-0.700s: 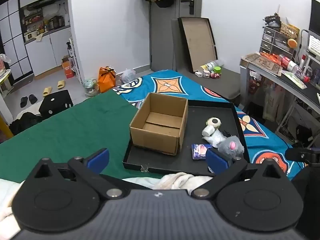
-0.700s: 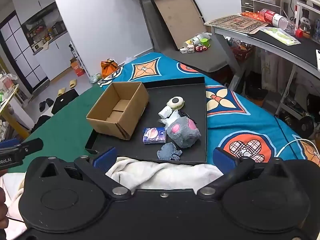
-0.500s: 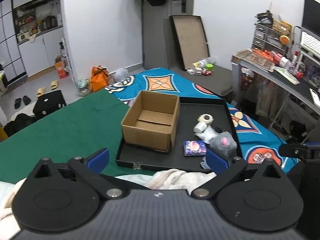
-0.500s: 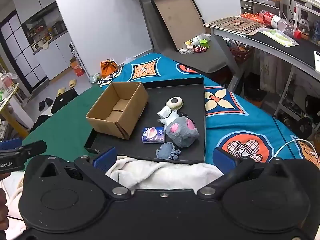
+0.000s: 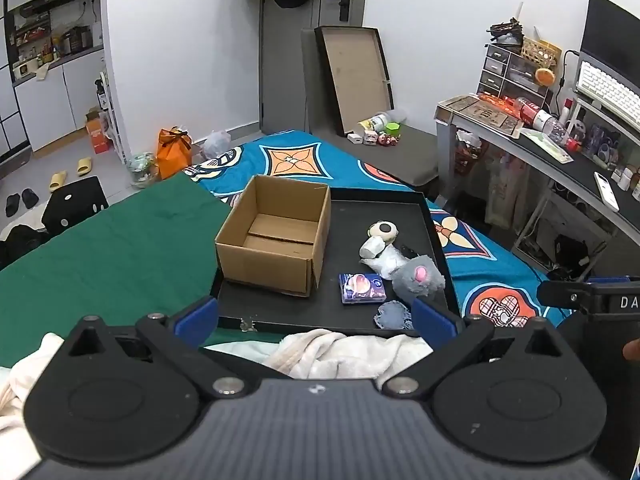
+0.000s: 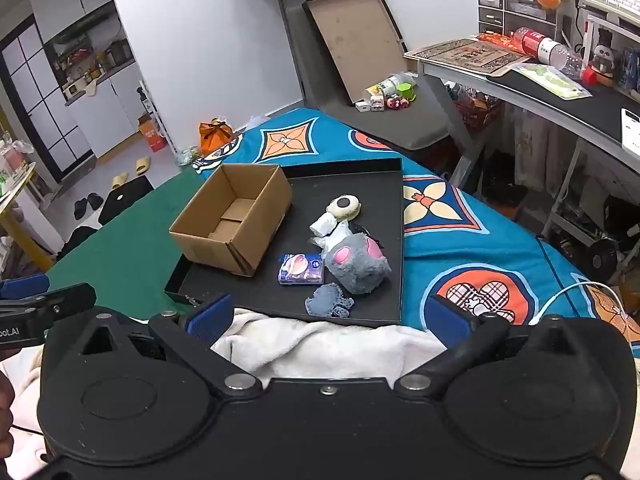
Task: Organize soft objects
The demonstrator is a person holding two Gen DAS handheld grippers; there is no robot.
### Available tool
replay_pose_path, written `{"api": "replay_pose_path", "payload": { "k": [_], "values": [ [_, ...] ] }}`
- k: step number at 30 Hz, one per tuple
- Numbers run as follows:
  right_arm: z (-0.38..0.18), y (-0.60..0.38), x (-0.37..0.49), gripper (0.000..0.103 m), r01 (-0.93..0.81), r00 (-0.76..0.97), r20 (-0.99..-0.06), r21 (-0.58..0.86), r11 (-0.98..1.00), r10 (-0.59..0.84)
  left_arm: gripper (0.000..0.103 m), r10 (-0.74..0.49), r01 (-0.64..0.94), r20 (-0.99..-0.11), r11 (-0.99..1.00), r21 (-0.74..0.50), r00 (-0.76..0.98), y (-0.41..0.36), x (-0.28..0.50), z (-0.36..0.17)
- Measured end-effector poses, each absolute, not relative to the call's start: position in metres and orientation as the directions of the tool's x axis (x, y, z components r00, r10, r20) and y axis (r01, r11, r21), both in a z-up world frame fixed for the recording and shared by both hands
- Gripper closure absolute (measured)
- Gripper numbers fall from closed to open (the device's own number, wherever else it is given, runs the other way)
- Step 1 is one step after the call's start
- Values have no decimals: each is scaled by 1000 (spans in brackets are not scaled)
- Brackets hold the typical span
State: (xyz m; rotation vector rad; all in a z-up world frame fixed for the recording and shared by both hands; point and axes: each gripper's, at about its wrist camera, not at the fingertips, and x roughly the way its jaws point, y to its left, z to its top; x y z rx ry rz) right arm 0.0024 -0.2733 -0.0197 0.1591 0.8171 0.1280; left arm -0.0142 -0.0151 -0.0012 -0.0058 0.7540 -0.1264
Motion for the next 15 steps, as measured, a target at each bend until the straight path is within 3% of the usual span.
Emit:
{"api": "replay_pose_path", "payload": {
  "k": [15],
  "values": [
    [-14,-273,-4,0,-53,698,-700,161,986,152,1,-122,123,-675,991,-46,728,-18,-17,1]
  ]
}}
